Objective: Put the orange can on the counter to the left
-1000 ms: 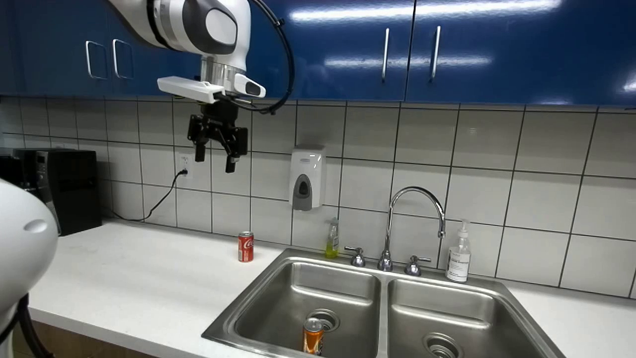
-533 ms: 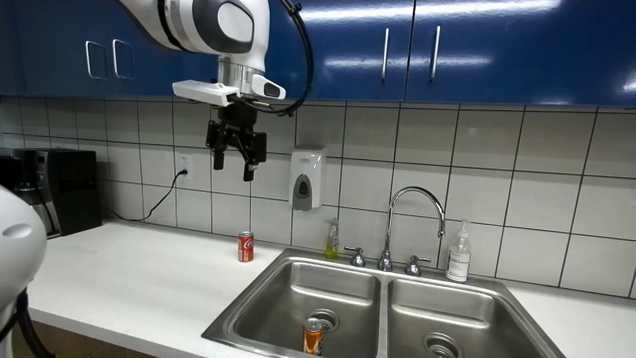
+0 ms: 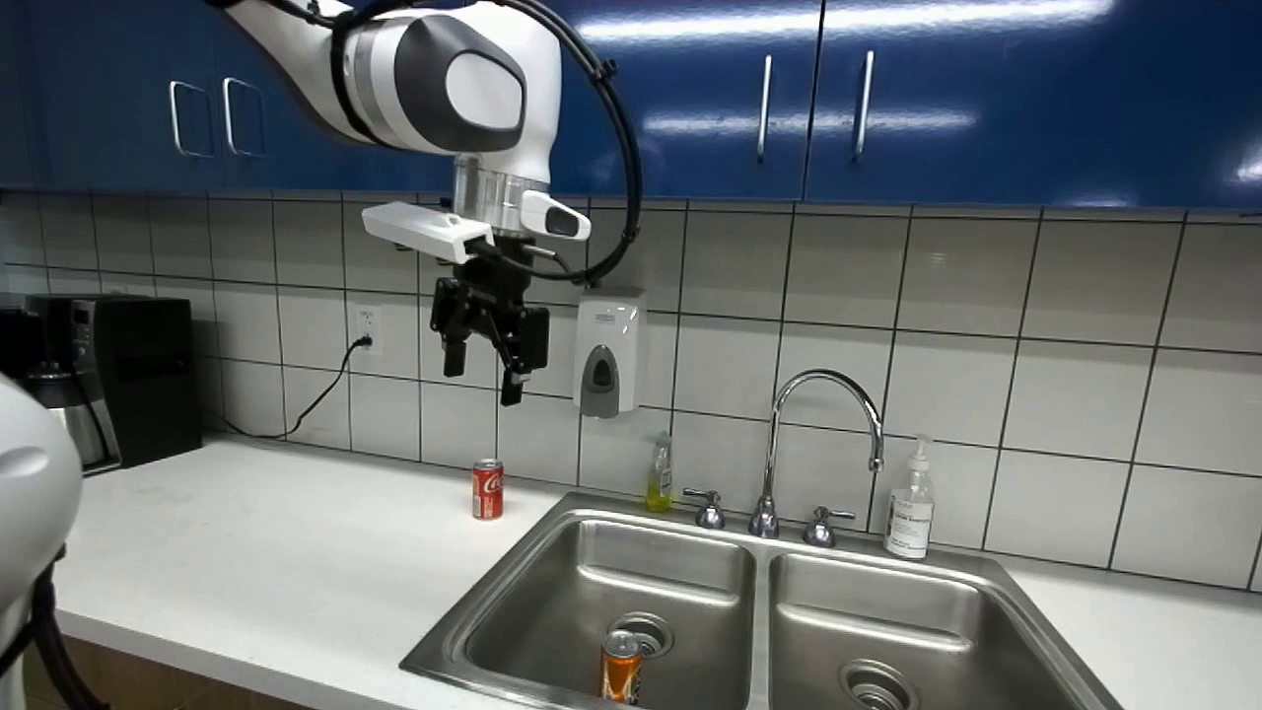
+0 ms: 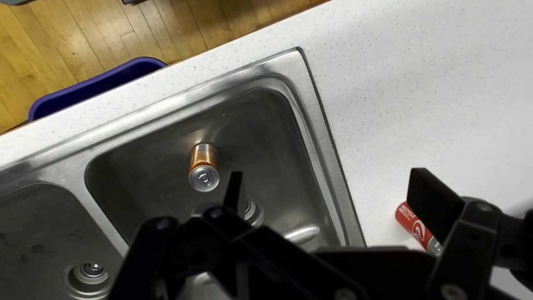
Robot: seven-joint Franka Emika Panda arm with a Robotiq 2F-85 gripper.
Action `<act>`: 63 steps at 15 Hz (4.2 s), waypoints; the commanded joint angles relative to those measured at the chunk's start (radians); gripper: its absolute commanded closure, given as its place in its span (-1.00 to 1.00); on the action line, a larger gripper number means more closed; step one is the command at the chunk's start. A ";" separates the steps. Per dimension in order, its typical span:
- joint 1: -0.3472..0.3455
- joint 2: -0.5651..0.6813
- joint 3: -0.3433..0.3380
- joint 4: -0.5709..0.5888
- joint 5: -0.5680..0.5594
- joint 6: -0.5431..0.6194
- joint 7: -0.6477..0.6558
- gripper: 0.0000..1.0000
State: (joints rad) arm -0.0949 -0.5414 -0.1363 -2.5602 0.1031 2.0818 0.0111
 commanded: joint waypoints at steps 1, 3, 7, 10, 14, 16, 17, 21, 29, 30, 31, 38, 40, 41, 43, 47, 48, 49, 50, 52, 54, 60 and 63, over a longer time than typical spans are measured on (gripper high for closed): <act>-0.017 0.069 -0.004 -0.032 -0.019 0.125 -0.032 -1.00; -0.016 0.121 0.000 -0.047 -0.035 0.222 -0.039 -1.00; -0.011 0.264 -0.002 -0.048 -0.057 0.420 -0.051 -1.00; -0.010 0.385 -0.008 -0.030 -0.055 0.549 -0.059 -1.00; -0.015 0.547 -0.015 0.005 -0.043 0.673 -0.056 -1.00; -0.019 0.627 -0.018 0.037 -0.036 0.710 -0.059 -1.00; -0.022 0.664 -0.019 0.053 -0.033 0.727 -0.062 -1.00; -0.048 0.780 -0.011 0.116 -0.021 0.771 -0.063 -1.00; -0.109 0.972 0.002 0.249 -0.022 0.805 -0.059 -1.00; -0.112 0.993 0.002 0.264 -0.025 0.803 -0.056 -1.00; -0.113 1.014 -0.001 0.277 -0.028 0.803 -0.051 -1.00; -0.134 1.123 0.013 0.350 -0.027 0.784 -0.044 -1.00; -0.131 1.144 0.016 0.361 -0.029 0.779 -0.043 -1.00; -0.128 1.154 0.017 0.367 -0.030 0.777 -0.041 -1.00; -0.125 1.171 0.019 0.376 -0.032 0.777 -0.039 -1.00; -0.123 1.200 0.024 0.389 -0.033 0.780 -0.039 -1.00; -0.124 1.205 0.028 0.392 -0.033 0.779 -0.040 -1.00; -0.121 1.213 0.028 0.397 -0.033 0.779 -0.038 -1.00; -0.120 1.219 0.029 0.403 -0.033 0.777 -0.037 -1.00; -0.120 1.231 0.033 0.414 -0.032 0.778 -0.036 -1.00; -0.117 1.242 0.033 0.426 -0.033 0.776 -0.033 -1.00; -0.108 1.274 0.026 0.461 -0.037 0.769 -0.023 -1.00; -0.102 1.285 0.020 0.472 -0.039 0.765 -0.018 -1.00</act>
State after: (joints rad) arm -0.1982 0.7289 -0.1142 -2.1174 0.0659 2.8723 -0.0236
